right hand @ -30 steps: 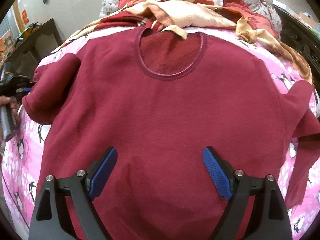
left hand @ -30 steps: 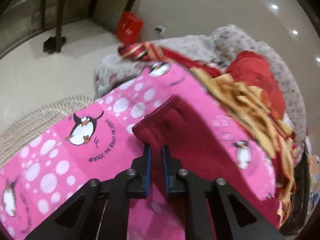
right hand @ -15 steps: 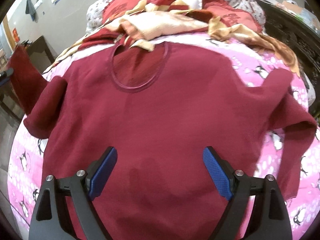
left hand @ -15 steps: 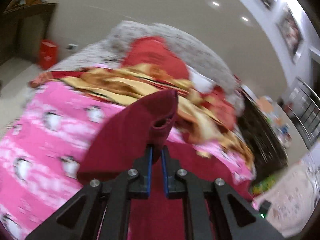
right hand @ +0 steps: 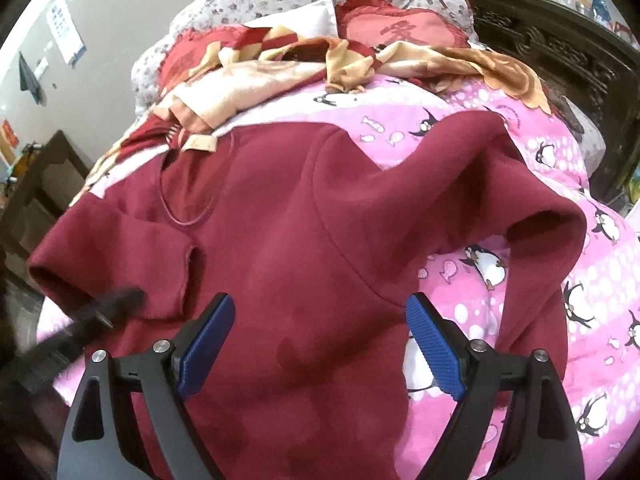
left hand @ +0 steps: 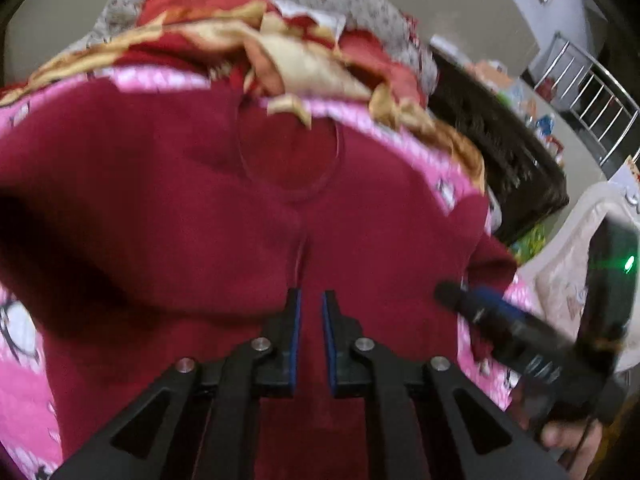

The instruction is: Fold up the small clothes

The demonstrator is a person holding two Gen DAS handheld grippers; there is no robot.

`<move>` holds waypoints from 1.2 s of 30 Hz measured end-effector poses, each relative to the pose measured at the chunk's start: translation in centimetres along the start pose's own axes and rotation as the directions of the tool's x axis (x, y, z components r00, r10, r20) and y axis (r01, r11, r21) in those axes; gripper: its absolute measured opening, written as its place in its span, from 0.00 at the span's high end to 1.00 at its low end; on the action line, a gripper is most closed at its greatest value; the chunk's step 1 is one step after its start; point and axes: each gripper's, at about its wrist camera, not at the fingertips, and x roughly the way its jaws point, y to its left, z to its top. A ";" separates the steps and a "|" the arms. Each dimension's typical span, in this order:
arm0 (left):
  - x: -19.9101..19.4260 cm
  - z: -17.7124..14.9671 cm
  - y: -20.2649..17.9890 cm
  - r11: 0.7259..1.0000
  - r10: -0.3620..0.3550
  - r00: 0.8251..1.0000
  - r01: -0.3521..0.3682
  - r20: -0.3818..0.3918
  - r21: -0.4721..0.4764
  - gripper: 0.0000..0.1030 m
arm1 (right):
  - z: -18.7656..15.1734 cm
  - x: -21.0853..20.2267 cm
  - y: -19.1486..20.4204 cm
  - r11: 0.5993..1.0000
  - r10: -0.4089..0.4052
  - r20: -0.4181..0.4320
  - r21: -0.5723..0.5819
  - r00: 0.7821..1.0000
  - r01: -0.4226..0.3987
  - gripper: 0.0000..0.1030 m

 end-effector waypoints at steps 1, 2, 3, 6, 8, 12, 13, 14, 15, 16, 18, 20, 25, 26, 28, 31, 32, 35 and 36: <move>-0.5 -0.3 0.2 1.000 -0.008 1.000 0.008 -0.010 0.001 0.77 | 0.0 -0.2 0.1 1.000 0.019 0.008 -0.005 1.000 -0.019 0.05; -1.6 -0.6 0.4 1.000 -0.009 1.000 0.009 0.001 0.007 0.66 | 0.2 -0.3 0.3 0.999 0.044 0.016 -0.014 0.999 -0.043 0.05; -2.6 -0.7 0.5 1.000 -0.003 1.000 0.003 0.018 0.012 0.53 | 0.3 -0.3 0.6 0.997 0.069 0.020 -0.025 0.997 -0.068 0.05; -6.6 -1.3 1.7 0.996 0.079 0.990 -0.084 0.120 0.037 0.34 | 0.5 -0.1 2.1 0.990 0.128 0.027 -0.059 0.991 -0.126 0.05; -8.3 -1.4 2.8 0.988 0.143 0.977 -0.151 0.159 0.041 0.34 | 0.7 0.4 3.6 0.982 0.167 0.024 -0.095 0.986 -0.164 0.11; -10.6 -1.7 5.9 0.972 0.232 0.957 -0.233 0.174 -0.011 0.34 | 1.2 3.0 7.4 0.962 0.208 -0.015 -0.180 0.978 -0.207 0.22; -11.0 -1.9 6.6 0.971 0.238 0.956 -0.237 0.171 -0.027 0.34 | 1.3 4.1 8.3 0.962 0.194 -0.029 -0.190 0.980 -0.196 0.23; -11.3 -2.1 7.2 0.969 0.246 0.955 -0.243 0.168 -0.038 0.34 | 1.4 4.9 8.7 0.962 0.187 -0.040 -0.193 0.982 -0.191 0.27; -11.5 -2.4 7.9 0.965 0.261 0.952 -0.256 0.162 -0.051 0.34 | 1.5 6.1 9.2 0.962 0.182 -0.056 -0.194 0.982 -0.189 0.35; -11.5 -2.5 8.1 0.962 0.272 0.949 -0.266 0.157 -0.058 0.34 | 1.5 7.0 9.5 0.962 0.180 -0.071 -0.195 0.981 -0.191 0.41; -11.5 -2.8 9.0 0.956 0.293 0.945 -0.285 0.147 -0.074 0.34 | 1.3 8.9 10.2 0.960 0.169 -0.103 -0.209 0.980 -0.188 0.67; -11.5 -3.0 9.4 0.952 0.303 0.941 -0.293 0.148 -0.087 0.34 | 1.2 9.1 10.4 0.956 0.162 -0.095 -0.230 0.982 -0.180 0.82; -11.4 -2.5 10.3 0.943 0.329 0.929 -0.313 0.169 -0.115 0.34 | 3.1 4.3 7.7 0.947 0.255 -0.019 -0.196 0.967 -0.254 0.84; -11.4 -2.4 10.4 0.943 0.329 0.929 -0.312 0.169 -0.120 0.34 | 3.6 3.0 7.1 0.950 0.237 0.017 -0.212 0.971 -0.228 0.84; -11.1 -2.0 10.4 0.943 0.327 0.929 -0.308 0.174 -0.127 0.34 | 4.3 0.8 5.5 0.960 0.191 0.077 -0.225 0.979 -0.169 0.84; -10.3 -1.6 10.0 0.942 0.331 0.927 -0.316 0.175 -0.110 0.34 | 5.3 -1.0 2.7 0.976 0.072 0.147 -0.213 0.987 -0.040 0.84; -9.8 -1.4 9.8 0.940 0.339 0.925 -0.325 0.173 -0.103 0.34 | 5.7 -1.0 1.7 0.980 0.030 0.151 -0.197 0.988 0.000 0.84; -8.2 -0.8 9.5 0.934 0.356 0.921 -0.346 0.158 -0.090 0.34 | 6.4 0.5 -1.1 0.992 -0.012 0.111 -0.123 0.994 0.026 0.84; -7.4 -0.5 9.6 0.930 0.366 0.920 -0.356 0.143 -0.089 0.34 | 6.7 1.5 -1.5 0.991 -0.030 0.083 -0.124 0.996 0.041 0.84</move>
